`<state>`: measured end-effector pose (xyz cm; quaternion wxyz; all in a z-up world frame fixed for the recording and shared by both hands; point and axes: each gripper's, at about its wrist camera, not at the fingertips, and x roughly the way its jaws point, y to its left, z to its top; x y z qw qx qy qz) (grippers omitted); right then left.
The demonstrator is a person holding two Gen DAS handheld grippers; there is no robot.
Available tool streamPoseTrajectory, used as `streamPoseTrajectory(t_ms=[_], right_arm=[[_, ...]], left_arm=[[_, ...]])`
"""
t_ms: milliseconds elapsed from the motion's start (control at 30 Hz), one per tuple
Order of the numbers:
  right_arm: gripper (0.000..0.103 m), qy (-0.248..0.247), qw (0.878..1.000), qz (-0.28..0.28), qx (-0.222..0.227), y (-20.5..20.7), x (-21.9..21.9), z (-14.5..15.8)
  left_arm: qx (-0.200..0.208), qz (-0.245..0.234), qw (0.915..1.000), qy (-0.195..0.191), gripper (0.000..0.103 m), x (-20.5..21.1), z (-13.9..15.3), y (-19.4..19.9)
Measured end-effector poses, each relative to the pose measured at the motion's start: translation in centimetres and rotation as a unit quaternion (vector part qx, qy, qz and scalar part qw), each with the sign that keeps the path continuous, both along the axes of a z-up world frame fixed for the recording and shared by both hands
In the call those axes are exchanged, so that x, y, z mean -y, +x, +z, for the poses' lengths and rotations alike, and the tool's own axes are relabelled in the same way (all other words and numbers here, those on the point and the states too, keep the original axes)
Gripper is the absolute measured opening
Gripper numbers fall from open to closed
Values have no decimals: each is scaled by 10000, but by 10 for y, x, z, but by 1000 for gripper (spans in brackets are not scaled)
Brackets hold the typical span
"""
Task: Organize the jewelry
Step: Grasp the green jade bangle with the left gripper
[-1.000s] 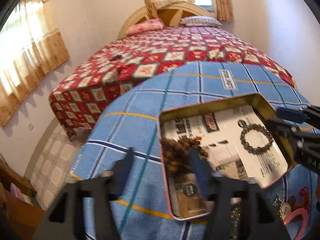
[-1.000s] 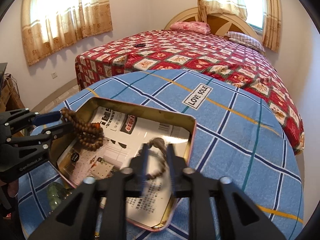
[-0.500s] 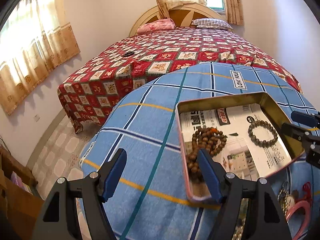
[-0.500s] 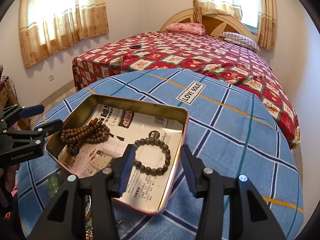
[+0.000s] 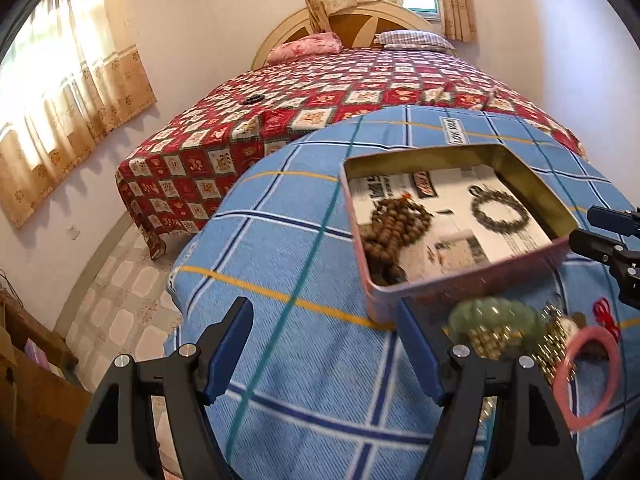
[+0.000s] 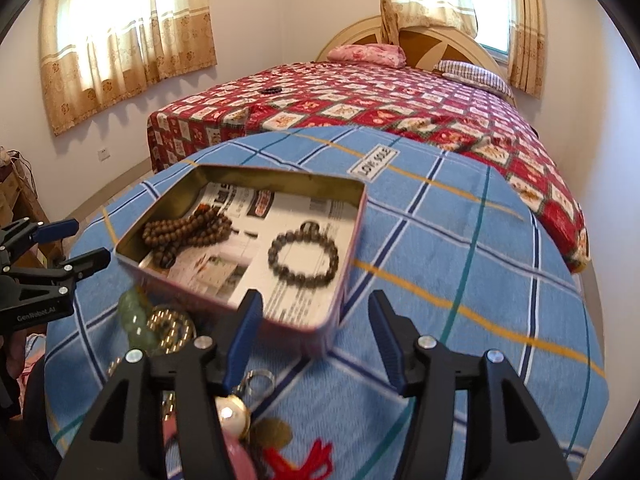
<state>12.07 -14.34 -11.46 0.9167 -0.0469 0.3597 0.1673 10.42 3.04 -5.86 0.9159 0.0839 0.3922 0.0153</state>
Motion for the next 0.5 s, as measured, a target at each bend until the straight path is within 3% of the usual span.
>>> streamPoseTrajectory(t_ms=[233, 500], right_arm=[[64, -41, 10000, -11, -37, -23, 4, -7], [64, -73, 9998, -63, -158, -38, 12, -20]], left_arm=[[-140, -334, 9993, 73, 74, 28, -18, -11], [-190, -312, 9993, -112, 74, 34, -26, -2]])
